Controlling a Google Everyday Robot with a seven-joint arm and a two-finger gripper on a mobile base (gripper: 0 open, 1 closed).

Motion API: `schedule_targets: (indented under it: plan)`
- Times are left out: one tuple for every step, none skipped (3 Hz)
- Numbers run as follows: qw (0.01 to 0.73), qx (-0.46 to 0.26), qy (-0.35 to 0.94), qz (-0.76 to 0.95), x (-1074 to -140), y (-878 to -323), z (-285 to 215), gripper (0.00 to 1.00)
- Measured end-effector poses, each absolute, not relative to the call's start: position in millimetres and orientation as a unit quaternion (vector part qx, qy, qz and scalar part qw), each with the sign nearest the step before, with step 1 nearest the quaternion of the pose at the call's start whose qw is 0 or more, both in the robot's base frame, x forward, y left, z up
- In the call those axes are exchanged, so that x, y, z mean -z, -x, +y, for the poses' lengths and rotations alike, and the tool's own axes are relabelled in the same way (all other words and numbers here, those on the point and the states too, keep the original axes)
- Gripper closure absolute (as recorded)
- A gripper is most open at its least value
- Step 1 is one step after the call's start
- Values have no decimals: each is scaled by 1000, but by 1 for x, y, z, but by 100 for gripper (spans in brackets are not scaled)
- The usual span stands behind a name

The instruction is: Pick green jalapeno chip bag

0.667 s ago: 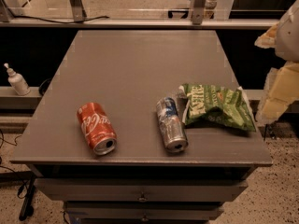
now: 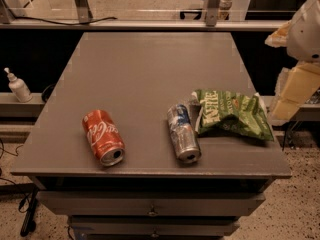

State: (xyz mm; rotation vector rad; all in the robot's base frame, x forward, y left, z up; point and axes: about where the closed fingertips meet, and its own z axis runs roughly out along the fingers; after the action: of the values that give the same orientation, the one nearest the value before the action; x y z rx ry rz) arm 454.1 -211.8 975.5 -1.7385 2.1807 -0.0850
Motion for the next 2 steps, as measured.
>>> schedule_targets:
  plan:
    - [198,5,619,760,-959,-481,-208,0]
    - [208,-33,611,763,-923,-518,-205,0]
